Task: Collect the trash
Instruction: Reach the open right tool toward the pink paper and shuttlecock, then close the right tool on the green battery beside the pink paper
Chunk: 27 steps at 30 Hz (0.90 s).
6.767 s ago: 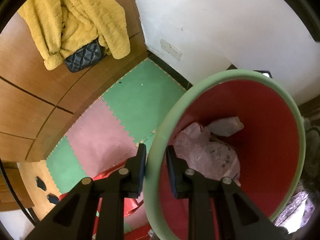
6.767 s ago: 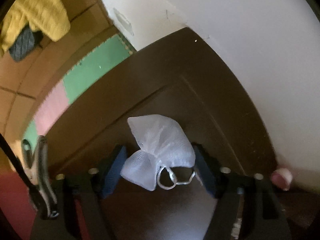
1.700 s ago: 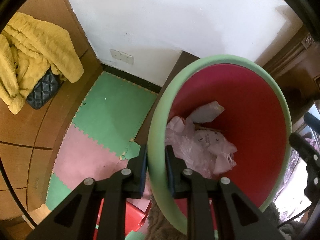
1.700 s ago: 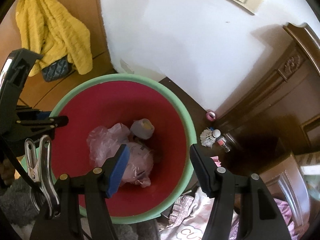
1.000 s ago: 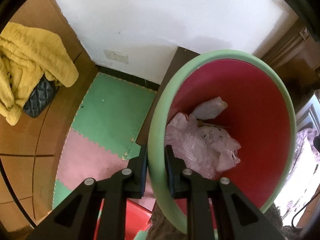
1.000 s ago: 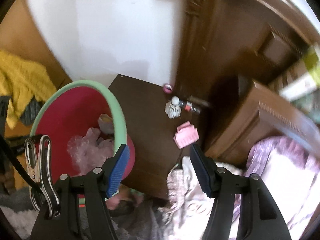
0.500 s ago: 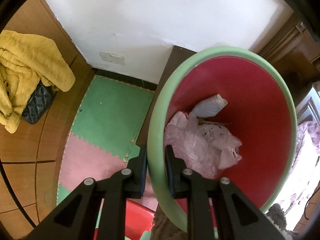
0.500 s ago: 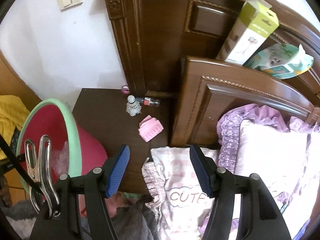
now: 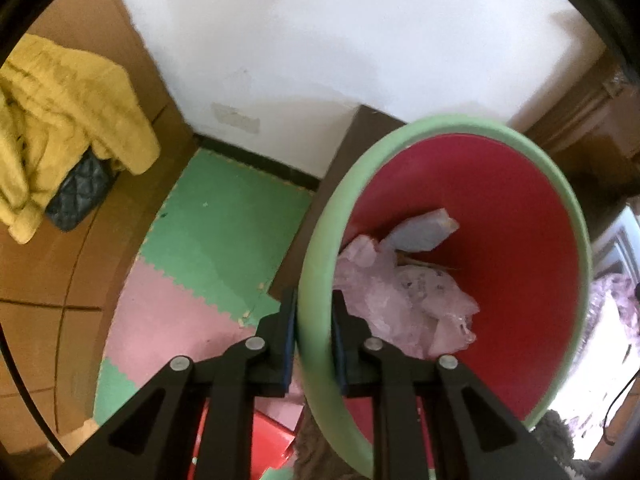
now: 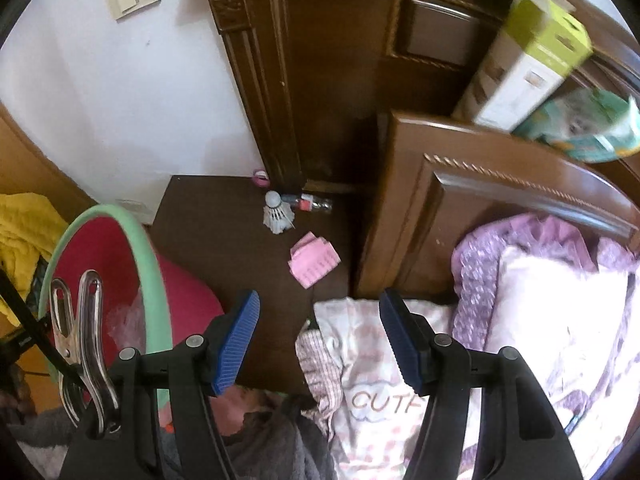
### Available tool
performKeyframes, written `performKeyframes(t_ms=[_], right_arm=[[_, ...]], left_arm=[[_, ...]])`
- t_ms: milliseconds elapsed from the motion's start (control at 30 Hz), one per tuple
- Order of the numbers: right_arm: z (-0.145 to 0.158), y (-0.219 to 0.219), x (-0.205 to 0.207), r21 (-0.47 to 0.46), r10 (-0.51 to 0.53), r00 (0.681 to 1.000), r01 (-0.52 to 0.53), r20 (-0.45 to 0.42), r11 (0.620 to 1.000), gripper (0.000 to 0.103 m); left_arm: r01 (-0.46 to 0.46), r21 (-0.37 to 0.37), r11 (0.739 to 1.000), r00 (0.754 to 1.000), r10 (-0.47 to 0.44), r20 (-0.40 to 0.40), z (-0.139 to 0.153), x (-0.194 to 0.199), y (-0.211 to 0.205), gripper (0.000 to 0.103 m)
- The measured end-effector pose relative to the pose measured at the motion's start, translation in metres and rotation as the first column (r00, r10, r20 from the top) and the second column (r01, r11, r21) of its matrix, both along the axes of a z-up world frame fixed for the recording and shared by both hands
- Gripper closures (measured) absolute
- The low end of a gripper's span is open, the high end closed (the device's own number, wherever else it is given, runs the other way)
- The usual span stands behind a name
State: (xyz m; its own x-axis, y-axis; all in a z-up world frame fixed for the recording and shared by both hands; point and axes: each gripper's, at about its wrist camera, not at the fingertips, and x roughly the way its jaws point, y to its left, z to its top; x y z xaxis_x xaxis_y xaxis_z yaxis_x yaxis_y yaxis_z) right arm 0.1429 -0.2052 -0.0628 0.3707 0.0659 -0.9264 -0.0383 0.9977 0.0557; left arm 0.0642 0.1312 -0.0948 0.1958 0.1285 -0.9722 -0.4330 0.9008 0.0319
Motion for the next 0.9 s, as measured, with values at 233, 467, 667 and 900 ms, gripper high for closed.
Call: performKeyframes(t_ms=[233,467,667,900], right_arm=[[-0.044,-0.007,0.034,0.104,0.059,0.994,-0.049,-0.094,0.993,0.039],[-0.101,-0.001,0.067,0.108,0.135,0.967,-0.114,-0.218,0.988,0.038],[-0.165,0.011,0.086,0.154,0.179,0.92,-0.132,-0.348,0.979,0.043],[-0.252,0.018,0.068,0.229,0.138,0.809,-0.004,-0.572,0.973,0.066]], left_arm=[[-0.046,-0.013,0.999,0.999,0.045,-0.015,0.001,0.002,0.001,0.087],[-0.087,0.031,0.996,0.996,0.088,-0.036,0.0,0.005,-0.004,0.085],[-0.118,0.061,0.991,0.99,0.122,-0.065,-0.002,0.01,-0.008,0.084],[-0.139,0.073,0.988,0.985,0.145,-0.089,-0.003,0.012,-0.009,0.083]])
